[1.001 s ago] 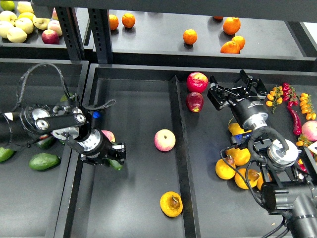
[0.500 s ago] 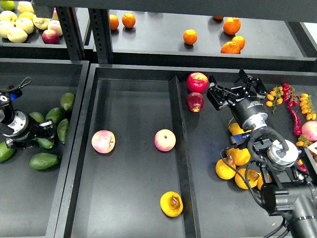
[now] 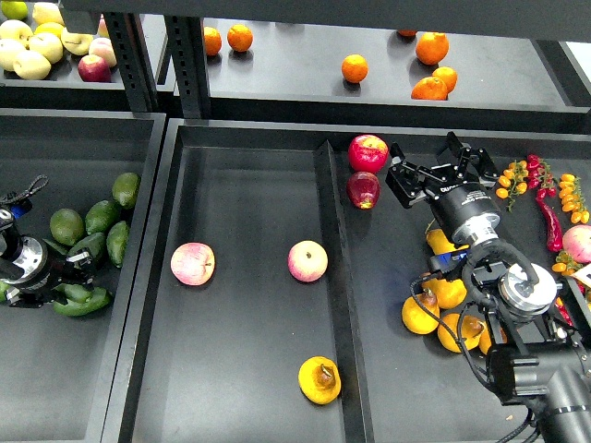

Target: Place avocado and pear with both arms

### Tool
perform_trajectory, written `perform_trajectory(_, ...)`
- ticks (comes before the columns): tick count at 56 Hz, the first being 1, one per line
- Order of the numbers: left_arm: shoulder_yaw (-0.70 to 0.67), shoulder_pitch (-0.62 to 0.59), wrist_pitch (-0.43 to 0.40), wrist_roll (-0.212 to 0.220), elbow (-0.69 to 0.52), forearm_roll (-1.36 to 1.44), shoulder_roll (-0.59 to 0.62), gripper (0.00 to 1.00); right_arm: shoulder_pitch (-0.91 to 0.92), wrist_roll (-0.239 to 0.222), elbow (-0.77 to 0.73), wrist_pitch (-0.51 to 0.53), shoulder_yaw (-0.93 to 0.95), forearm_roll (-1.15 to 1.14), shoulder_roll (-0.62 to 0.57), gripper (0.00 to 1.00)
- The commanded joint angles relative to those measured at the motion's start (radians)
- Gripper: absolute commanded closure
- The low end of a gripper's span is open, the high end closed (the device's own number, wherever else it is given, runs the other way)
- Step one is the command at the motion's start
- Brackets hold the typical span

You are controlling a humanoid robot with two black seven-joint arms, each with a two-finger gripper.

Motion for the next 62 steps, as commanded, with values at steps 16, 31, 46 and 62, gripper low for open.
perform_trajectory(16,-0.007,-0.002,0.000,0.000,-0.001,0.047,-0.013,0.26,-0.014,-0.001,0.013,0.001,0.000,0.000,0.000,0.00)
perform_trajectory(31,-0.027,-0.003,0.000,0.000,-0.011,0.057,-0.009,0.08,-0.016,-0.001,0.016,0.001,-0.004,0.002,0.000,0.00)
perform_trajectory(46,-0.057,-0.012,0.000,0.000,-0.038,0.057,0.010,0.02,-0.021,-0.003,0.018,0.001,-0.005,0.002,0.000,0.00)
perform_trajectory(62,-0.399,0.003,0.000,0.000,-0.034,-0.041,0.048,0.01,-0.054,-0.015,0.016,0.008,-0.025,0.003,0.000,0.00)
